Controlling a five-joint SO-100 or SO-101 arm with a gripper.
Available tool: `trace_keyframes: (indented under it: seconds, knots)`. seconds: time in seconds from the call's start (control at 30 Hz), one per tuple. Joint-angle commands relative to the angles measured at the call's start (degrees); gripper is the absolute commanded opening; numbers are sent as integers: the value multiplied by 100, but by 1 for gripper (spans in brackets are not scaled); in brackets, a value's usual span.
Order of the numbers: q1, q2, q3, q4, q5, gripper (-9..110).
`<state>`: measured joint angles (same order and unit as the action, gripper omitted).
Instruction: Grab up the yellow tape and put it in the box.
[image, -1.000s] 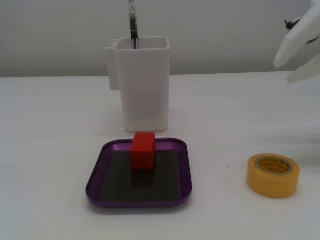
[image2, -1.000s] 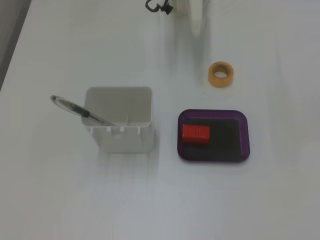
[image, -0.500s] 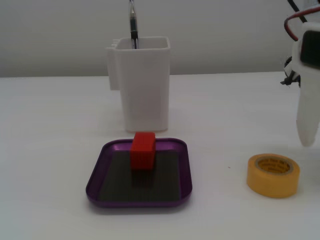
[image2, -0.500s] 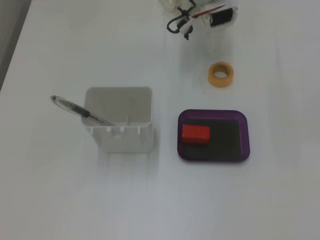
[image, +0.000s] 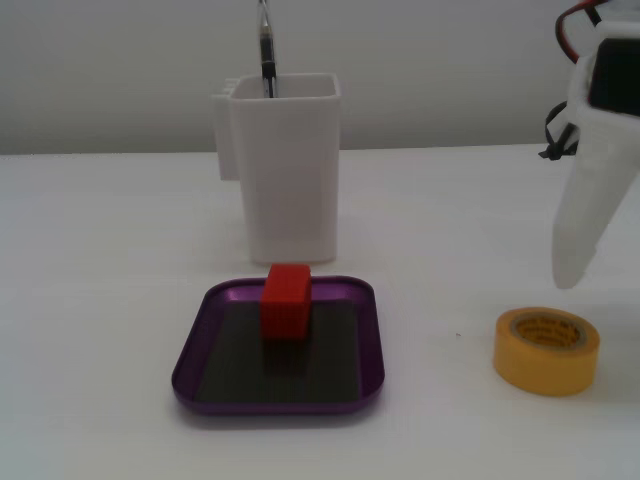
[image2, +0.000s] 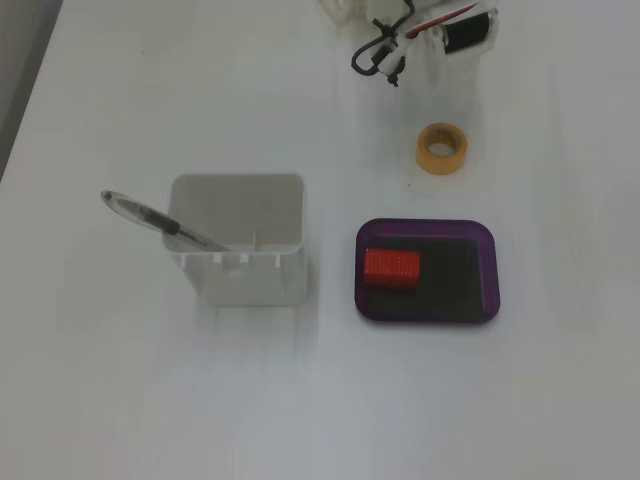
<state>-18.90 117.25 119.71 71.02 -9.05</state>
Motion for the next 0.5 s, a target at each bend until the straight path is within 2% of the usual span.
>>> trace_keyframes:
  seconds: [0.0, 0.47]
  knots:
    - [-26, 0, -149, -237, -97, 23]
    - [-26, -1178, -141, -817, -141, 23]
